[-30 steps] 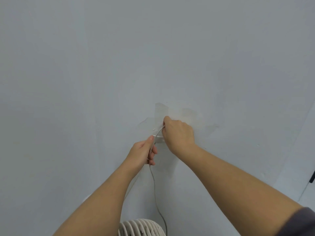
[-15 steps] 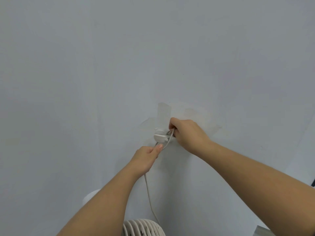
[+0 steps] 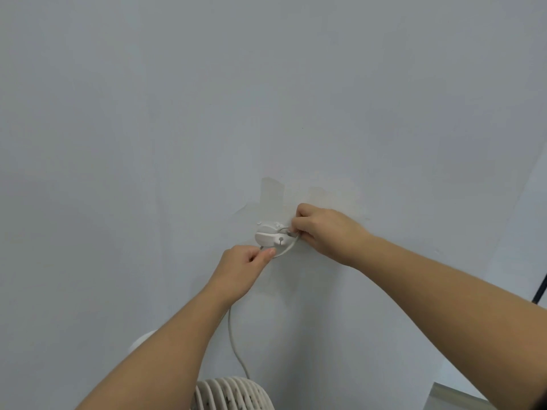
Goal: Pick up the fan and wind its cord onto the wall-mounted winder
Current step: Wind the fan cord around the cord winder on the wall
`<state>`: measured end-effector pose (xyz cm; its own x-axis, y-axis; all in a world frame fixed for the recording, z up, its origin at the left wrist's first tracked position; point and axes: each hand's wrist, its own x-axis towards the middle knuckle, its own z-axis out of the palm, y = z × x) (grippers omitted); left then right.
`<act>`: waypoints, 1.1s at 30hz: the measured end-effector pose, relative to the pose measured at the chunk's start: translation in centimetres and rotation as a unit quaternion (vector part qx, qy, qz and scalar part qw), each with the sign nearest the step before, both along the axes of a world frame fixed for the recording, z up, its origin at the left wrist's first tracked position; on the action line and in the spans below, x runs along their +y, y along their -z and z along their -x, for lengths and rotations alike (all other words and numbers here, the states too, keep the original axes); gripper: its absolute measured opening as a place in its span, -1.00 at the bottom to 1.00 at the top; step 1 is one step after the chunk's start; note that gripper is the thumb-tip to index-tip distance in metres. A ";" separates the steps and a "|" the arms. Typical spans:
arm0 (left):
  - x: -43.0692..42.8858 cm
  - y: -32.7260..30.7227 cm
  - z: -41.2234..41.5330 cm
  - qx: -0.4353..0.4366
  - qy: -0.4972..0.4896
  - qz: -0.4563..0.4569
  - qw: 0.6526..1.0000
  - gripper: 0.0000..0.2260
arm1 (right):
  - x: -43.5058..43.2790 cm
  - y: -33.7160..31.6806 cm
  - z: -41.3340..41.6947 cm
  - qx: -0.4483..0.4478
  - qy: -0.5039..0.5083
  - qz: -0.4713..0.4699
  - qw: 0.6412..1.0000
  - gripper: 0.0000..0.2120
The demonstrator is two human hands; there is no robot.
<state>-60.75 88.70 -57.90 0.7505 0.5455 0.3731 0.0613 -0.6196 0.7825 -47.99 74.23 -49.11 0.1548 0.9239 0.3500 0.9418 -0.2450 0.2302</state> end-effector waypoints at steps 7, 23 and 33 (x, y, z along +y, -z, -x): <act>-1.2 0.0 -0.4 0.061 0.078 0.002 0.995 -0.66 | -1.5 -0.1 -0.5 -0.098 -0.010 0.044 0.994 -0.81; -2.8 1.0 -1.7 0.148 0.196 0.082 0.966 -0.73 | -1.4 -2.0 -0.2 -0.044 -0.008 0.108 0.993 -0.69; -3.3 1.6 -2.9 0.186 0.162 -0.080 0.966 -0.70 | -1.0 -2.1 0.3 -0.052 0.009 0.134 0.990 -0.73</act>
<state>-57.88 85.42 -59.51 0.9705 0.2169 0.1055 0.1017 -0.7649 0.6361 -48.29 73.19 -46.98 0.1490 0.9829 0.1086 0.9055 -0.1797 0.3844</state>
